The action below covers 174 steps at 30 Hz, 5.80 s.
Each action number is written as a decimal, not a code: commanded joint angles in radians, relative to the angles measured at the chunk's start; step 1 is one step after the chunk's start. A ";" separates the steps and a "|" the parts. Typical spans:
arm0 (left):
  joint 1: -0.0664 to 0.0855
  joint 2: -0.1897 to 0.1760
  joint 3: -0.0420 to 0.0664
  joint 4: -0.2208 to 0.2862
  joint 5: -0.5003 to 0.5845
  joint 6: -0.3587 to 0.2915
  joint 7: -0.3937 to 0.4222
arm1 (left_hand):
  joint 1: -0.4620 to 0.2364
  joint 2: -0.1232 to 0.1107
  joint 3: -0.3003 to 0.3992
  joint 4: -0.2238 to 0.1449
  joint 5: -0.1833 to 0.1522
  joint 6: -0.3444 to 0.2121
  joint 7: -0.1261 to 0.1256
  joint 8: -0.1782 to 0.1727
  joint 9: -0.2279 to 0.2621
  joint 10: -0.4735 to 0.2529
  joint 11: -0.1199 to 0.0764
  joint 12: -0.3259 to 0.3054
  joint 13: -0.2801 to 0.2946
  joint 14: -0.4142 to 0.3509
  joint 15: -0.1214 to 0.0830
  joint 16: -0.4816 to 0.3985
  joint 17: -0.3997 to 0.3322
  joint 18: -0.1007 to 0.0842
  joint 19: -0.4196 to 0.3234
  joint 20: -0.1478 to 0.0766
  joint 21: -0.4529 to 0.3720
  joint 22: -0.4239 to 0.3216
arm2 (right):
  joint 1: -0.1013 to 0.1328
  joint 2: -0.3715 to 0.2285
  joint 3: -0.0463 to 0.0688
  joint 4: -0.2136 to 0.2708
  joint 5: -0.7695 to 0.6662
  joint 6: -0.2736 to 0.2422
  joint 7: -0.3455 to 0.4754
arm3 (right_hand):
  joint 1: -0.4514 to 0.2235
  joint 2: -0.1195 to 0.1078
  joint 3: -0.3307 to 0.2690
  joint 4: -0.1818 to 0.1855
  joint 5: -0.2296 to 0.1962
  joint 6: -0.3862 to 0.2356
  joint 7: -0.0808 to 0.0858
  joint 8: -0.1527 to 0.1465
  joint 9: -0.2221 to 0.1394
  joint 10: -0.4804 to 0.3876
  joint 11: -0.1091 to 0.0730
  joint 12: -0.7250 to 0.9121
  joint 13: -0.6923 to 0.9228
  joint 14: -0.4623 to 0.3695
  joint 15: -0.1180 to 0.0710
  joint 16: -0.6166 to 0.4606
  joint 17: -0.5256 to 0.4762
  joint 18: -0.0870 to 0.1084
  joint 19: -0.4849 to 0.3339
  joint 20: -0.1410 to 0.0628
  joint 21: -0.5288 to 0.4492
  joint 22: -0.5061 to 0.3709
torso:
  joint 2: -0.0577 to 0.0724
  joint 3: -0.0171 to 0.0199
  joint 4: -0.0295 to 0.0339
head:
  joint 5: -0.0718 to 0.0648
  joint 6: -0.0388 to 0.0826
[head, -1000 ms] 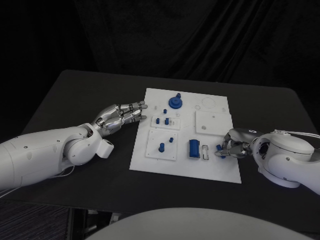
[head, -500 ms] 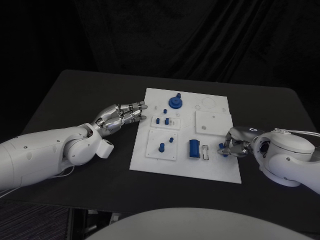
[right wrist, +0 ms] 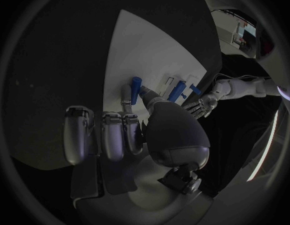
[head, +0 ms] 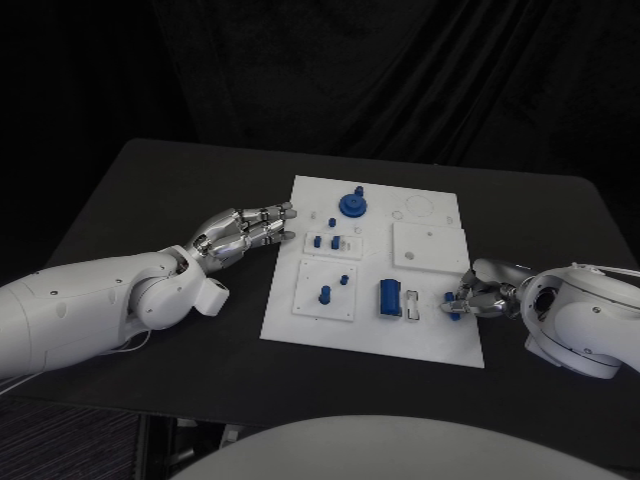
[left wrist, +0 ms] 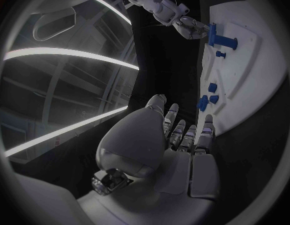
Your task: Assemble the parts on the task board
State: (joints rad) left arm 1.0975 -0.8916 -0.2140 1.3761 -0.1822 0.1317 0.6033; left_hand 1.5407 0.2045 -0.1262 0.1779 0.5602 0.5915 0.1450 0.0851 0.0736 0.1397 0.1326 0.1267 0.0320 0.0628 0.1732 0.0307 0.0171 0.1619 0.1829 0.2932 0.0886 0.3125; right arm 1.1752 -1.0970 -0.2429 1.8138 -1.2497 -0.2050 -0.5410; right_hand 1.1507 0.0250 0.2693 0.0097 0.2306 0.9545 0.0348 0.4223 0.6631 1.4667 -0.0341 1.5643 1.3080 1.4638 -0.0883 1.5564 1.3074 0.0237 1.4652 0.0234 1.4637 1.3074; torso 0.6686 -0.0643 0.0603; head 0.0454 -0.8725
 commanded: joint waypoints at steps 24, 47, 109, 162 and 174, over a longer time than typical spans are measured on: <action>-0.002 0.006 0.001 -0.002 0.002 0.014 0.007 | -0.002 0.000 0.005 -0.001 -0.004 0.000 0.004 0.004 0.000 0.004 0.007 0.005 0.002 0.001 0.005 0.004 0.000 -0.014 0.006 0.000 -0.001 0.001 | 0.008 -0.002 -0.003 0.025 0.362 -0.132 0.103 | -0.022 -0.002 0.095 -0.074 -0.002 -0.003 -0.004 0.011 0.014 0.104 -0.004 0.007 0.263 0.100 -0.007 0.002 0.230 0.009 0.044 -0.006 -0.017 0.220 | -0.001 0.0004 0.0015 | -0.006 0.000; -0.003 0.007 0.001 -0.002 0.002 0.015 0.005 | -0.003 -0.001 0.007 -0.001 -0.004 0.000 0.005 0.004 0.000 0.005 0.008 0.006 0.002 0.001 0.004 0.004 0.000 -0.014 0.007 -0.001 -0.001 0.001 | 0.008 0.052 -0.003 0.002 0.376 -0.104 0.099 | -0.037 -0.003 0.106 -0.070 -0.003 -0.006 -0.003 0.016 0.021 0.104 -0.004 0.007 0.263 0.100 -0.007 0.002 0.228 0.009 0.044 -0.006 -0.016 0.221 | 0.000 -0.0005 0.0012 | -0.006 0.000; -0.005 0.010 0.001 -0.006 0.002 0.023 0.000 | -0.005 -0.002 0.008 -0.001 -0.006 0.000 0.005 0.004 0.000 0.004 0.007 0.005 0.002 0.001 0.005 0.004 0.000 -0.015 0.007 -0.001 -0.001 -0.001 | 0.007 0.076 -0.004 -0.015 0.376 -0.075 0.112 | -0.203 -0.043 -0.029 0.112 -0.009 -0.075 0.023 0.041 0.045 0.104 0.020 0.007 0.263 0.099 0.013 0.001 0.225 0.012 0.036 0.013 -0.030 0.216 | 0.000 -0.0008 0.0000 | -0.002 0.000; -0.009 0.005 0.001 -0.003 0.002 0.023 -0.001 | -0.009 -0.003 0.011 -0.002 -0.007 0.000 0.005 0.005 0.001 0.004 0.007 0.005 0.002 0.002 0.007 0.005 0.001 -0.016 0.009 -0.001 0.000 -0.002 | -0.007 0.029 -0.006 0.000 0.309 0.048 0.111 | -0.075 -0.076 -0.167 0.153 -0.006 -0.137 -0.041 0.457 0.396 0.104 -0.035 0.007 0.263 0.100 -0.033 0.003 0.231 0.012 0.038 -0.029 -0.027 0.217 | 0.000 -0.0004 0.0002 | -0.002 0.000; -0.009 0.005 0.001 -0.003 0.002 0.024 -0.002 | -0.009 -0.003 0.011 -0.002 -0.007 0.000 0.005 0.005 0.001 0.004 0.007 0.005 0.002 0.002 0.007 0.005 0.001 -0.016 0.009 -0.001 0.000 -0.002 | -0.007 0.040 -0.006 -0.015 0.309 0.049 0.092 | -0.046 -0.059 -0.159 0.151 -0.005 -0.093 -0.047 0.502 0.433 0.104 -0.040 0.007 0.263 0.101 -0.037 0.004 0.233 0.012 0.039 -0.032 -0.027 0.217 | 0.000 -0.0007 0.0013 | -0.004 0.000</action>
State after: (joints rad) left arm 1.0904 -0.8874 -0.2140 1.3710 -0.1822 0.1410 0.5909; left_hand 1.5407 0.2045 -0.1208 0.1780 0.5564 0.5915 0.1449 0.0851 0.0736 0.1430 0.1359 0.1266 0.0321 0.0628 0.1732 0.0307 0.0171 0.1619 0.1829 0.2932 0.0886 0.3126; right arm 1.1712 -1.0579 -0.2488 1.7997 -0.9356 -0.1651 -0.4198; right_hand 1.0967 -0.0352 0.1047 0.1599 0.2243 0.8560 -0.0129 0.9196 1.0930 1.4686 -0.0682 1.5645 1.3073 1.4652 -0.1197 1.5564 1.3074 0.0237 1.4670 0.0001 1.4394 1.3078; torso 0.6685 -0.0648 0.0610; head 0.0412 -0.8725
